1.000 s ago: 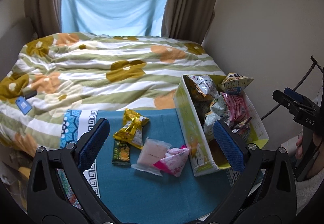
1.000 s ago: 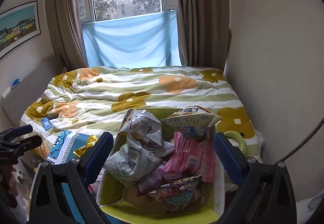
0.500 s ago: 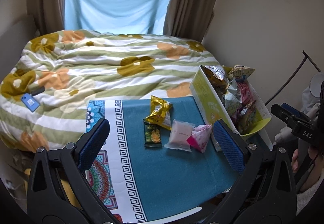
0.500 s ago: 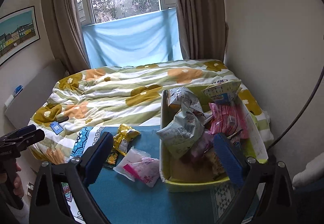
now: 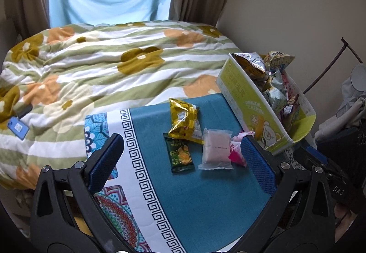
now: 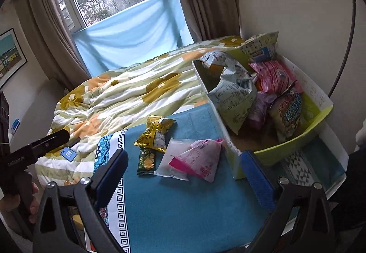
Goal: Organize snacks
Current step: 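Grasp the gold foil bag with the left tool while the right tool grasps the pink-and-white bag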
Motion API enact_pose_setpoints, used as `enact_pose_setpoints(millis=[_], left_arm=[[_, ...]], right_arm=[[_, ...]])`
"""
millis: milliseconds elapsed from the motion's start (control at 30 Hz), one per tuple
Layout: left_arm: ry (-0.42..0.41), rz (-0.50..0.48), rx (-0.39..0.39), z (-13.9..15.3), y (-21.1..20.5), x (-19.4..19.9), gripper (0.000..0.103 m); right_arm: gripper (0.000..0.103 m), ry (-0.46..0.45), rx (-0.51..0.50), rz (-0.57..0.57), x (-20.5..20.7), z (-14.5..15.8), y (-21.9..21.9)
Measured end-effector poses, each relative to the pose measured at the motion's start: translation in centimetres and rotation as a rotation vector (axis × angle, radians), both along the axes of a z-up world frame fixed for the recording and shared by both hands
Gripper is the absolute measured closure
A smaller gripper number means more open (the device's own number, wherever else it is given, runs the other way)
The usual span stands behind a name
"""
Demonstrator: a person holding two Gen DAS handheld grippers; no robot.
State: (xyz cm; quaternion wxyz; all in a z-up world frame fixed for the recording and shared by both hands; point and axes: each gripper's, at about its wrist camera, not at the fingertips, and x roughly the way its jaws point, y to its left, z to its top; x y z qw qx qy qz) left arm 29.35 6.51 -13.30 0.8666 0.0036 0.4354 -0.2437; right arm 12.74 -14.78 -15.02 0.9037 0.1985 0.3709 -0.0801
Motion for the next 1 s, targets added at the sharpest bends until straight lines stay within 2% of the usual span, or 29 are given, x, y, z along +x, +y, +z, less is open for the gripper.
enact_pose_setpoints(millis=[133, 367, 533, 600, 667, 800, 867, 1000], left_arm=[[0.038, -0.051, 0.013, -3.5, -1.9, 3.4, 0.001], [0.103, -0.137, 0.032, -10.8, -6.5, 8.4, 0.002], [0.114, -0.170, 0.052, -14.3, -9.2, 11.0, 0.004], [0.116, -0.173, 0.065, -15.4, -9.9, 11.6, 0.008], [0.124, -0.167, 0.072, -16.3, -10.2, 12.1, 0.020], [0.153, -0.162, 0.074, -17.8, -10.5, 12.6, 0.030], [0.161, -0.161, 0.076, -18.2, -10.6, 12.6, 0.041], [0.118, -0.150, 0.110, -18.3, -10.8, 11.9, 0.046]], right_arm=[[0.005, -0.014, 0.098, -0.126, 0.9, -3.5, 0.0], [0.005, 0.018, 0.128, -0.280, 3.9, -10.1, -0.2], [0.005, 0.026, 0.143, -0.347, 5.1, -13.8, -0.5], [0.005, 0.020, 0.154, -0.378, 5.3, -14.8, -0.8], [0.005, 0.014, 0.160, -0.392, 5.6, -15.4, -0.9], [0.005, 0.016, 0.139, -0.396, 6.2, -15.9, -0.7], [0.005, 0.014, 0.152, -0.399, 6.4, -16.1, -1.0], [0.005, 0.018, 0.157, -0.412, 6.7, -16.6, -1.7]])
